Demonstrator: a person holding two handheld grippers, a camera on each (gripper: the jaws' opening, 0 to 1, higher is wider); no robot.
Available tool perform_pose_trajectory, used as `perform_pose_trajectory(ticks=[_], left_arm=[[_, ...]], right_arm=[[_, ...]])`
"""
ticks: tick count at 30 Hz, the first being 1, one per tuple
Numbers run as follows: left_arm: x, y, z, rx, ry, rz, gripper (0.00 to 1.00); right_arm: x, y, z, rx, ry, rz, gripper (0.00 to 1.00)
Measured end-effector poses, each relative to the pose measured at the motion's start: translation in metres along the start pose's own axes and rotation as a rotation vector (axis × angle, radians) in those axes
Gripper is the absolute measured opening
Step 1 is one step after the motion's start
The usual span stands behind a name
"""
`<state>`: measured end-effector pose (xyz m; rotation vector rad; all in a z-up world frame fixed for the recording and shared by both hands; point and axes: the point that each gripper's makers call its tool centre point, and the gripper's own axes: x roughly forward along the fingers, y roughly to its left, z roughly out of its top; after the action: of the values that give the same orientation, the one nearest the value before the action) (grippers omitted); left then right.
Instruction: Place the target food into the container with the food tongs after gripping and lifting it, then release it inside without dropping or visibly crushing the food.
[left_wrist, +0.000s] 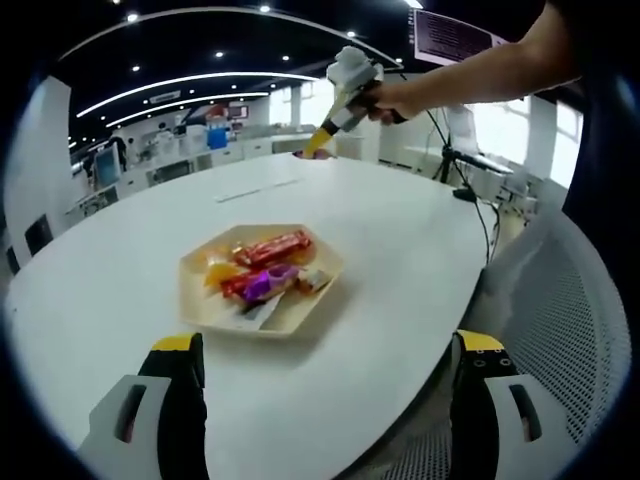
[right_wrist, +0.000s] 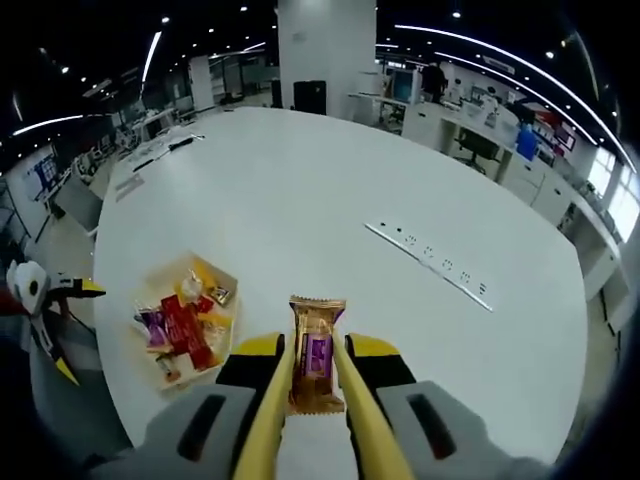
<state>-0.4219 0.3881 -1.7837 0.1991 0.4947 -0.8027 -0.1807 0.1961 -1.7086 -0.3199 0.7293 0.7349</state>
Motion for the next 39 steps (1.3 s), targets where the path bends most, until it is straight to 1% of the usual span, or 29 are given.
perform_pose_trajectory(ticks=[5, 6, 9, 13, 16, 24, 25, 33, 39], left_arm=[[0.000, 0.000, -0.001, 0.005, 0.004, 0.002, 0.99], [0.000, 0.000, -0.001, 0.004, 0.004, 0.002, 0.99], [0.000, 0.000, -0.001, 0.002, 0.003, 0.002, 0.99], [0.000, 0.000, -0.001, 0.002, 0.005, 0.000, 0.99], [0.001, 0.001, -0.003, 0.005, 0.006, 0.002, 0.99], [0.000, 0.001, -0.001, 0.002, 0.003, 0.004, 0.99], [0.000, 0.001, -0.001, 0.001, 0.003, 0.004, 0.99], [0.000, 0.001, -0.002, 0.005, 0.008, 0.007, 0.99], [0.000, 0.002, -0.002, 0.010, 0.011, 0.013, 0.99]], right_arm=[[0.005, 0.022, 0.016, -0.015, -0.020, 0.028, 0.23], [0.006, 0.029, 0.020, -0.028, -0.028, 0.038, 0.23], [0.008, 0.041, 0.027, -0.032, -0.038, 0.060, 0.23], [0.010, 0.058, 0.037, -0.059, -0.050, 0.080, 0.23], [0.012, 0.075, 0.045, -0.072, -0.052, 0.108, 0.23], [0.013, 0.110, 0.066, -0.129, -0.072, 0.160, 0.23], [0.013, 0.116, 0.069, -0.146, -0.077, 0.166, 0.23], [0.014, 0.144, 0.078, -0.177, -0.072, 0.214, 0.23], [0.011, 0.153, 0.080, -0.188, -0.073, 0.233, 0.23]])
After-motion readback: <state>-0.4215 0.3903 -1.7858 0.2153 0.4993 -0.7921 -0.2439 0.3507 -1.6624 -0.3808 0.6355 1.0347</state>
